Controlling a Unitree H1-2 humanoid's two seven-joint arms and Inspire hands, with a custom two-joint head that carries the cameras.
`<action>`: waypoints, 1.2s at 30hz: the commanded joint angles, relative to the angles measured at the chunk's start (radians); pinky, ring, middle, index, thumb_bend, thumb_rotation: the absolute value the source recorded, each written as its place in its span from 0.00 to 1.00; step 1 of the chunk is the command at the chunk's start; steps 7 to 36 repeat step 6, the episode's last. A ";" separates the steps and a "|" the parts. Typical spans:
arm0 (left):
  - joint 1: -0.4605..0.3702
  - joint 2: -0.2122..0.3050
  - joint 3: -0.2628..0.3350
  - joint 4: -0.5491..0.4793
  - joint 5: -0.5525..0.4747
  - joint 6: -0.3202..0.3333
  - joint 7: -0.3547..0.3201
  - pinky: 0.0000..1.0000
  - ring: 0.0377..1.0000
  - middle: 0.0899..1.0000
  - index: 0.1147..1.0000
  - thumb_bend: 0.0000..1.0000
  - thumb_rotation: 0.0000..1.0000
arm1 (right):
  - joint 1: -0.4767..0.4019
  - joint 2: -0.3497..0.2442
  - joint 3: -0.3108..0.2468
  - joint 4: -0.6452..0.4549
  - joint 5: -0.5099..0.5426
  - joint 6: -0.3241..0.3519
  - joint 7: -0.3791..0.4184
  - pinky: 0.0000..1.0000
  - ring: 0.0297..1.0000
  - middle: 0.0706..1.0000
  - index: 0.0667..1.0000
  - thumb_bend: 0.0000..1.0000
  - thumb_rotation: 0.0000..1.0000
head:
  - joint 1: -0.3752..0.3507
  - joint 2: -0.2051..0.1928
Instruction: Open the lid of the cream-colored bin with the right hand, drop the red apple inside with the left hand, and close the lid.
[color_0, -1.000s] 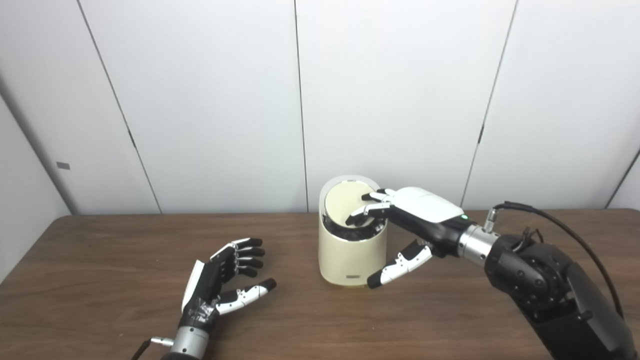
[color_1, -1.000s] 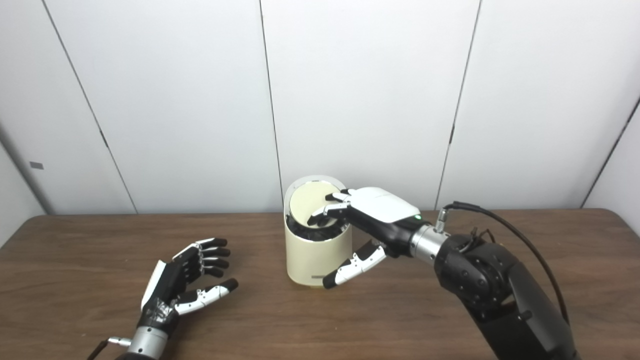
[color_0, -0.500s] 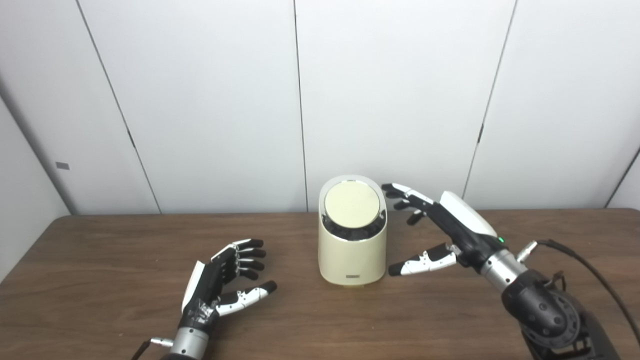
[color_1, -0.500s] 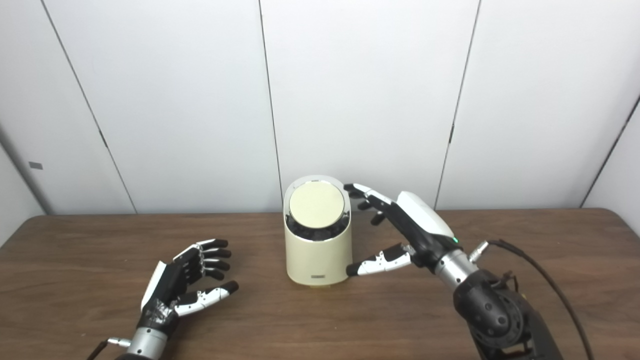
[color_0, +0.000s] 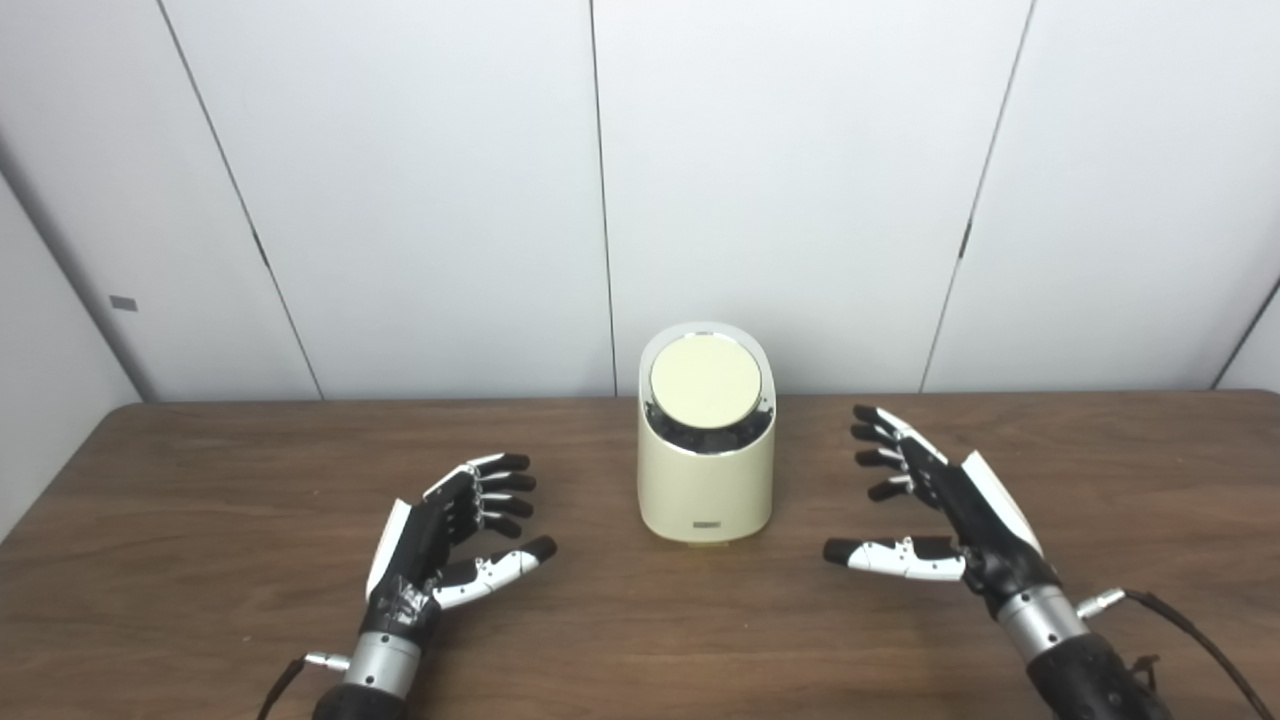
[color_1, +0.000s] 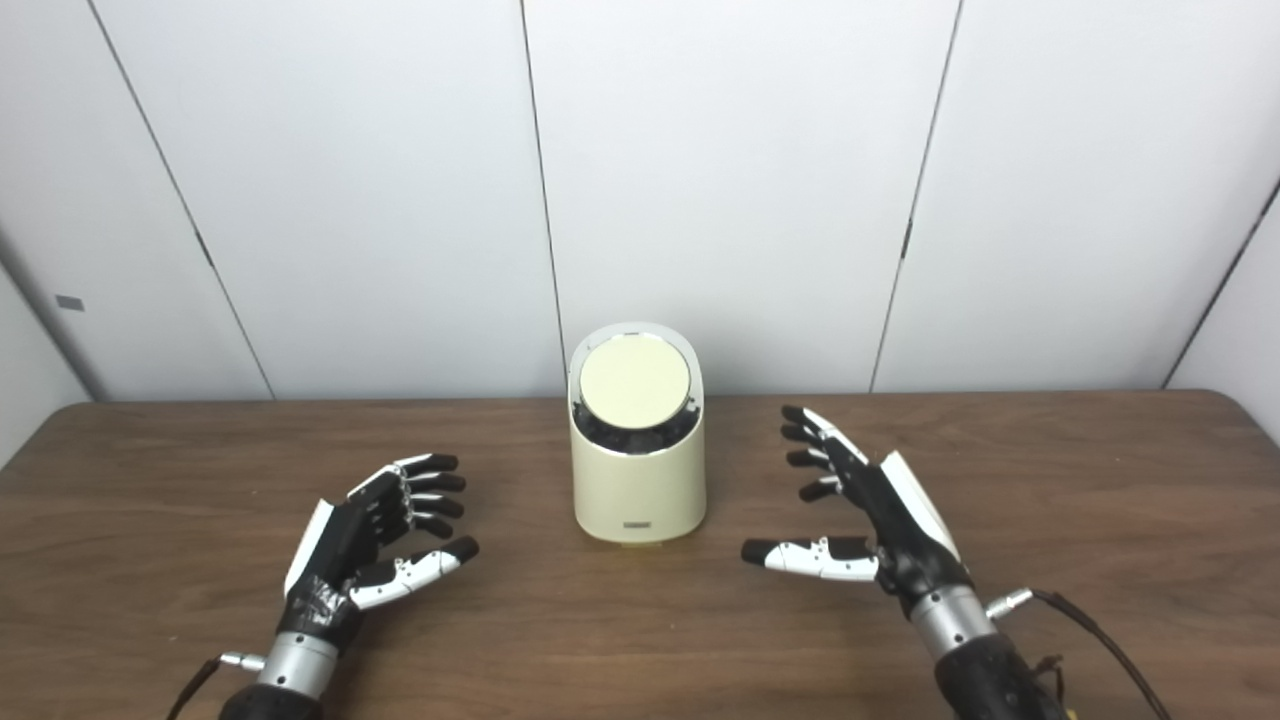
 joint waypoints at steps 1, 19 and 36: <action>-0.008 0.004 0.004 0.012 -0.006 -0.031 0.002 0.54 0.60 0.67 0.72 0.73 0.10 | -0.024 0.000 -0.015 -0.024 0.040 -0.056 -0.027 0.66 0.81 0.87 0.91 0.71 0.33 | 0.001 0.001; -0.010 0.002 0.005 0.006 -0.013 -0.027 -0.002 0.53 0.60 0.67 0.72 0.73 0.09 | -0.004 0.004 -0.014 0.002 0.056 -0.077 -0.041 0.70 0.81 0.87 0.90 0.70 0.25 | 0.003 0.001; -0.010 0.002 0.005 0.006 -0.013 -0.027 -0.002 0.53 0.60 0.67 0.72 0.73 0.09 | -0.004 0.004 -0.014 0.002 0.056 -0.077 -0.041 0.70 0.81 0.87 0.90 0.70 0.25 | 0.003 0.001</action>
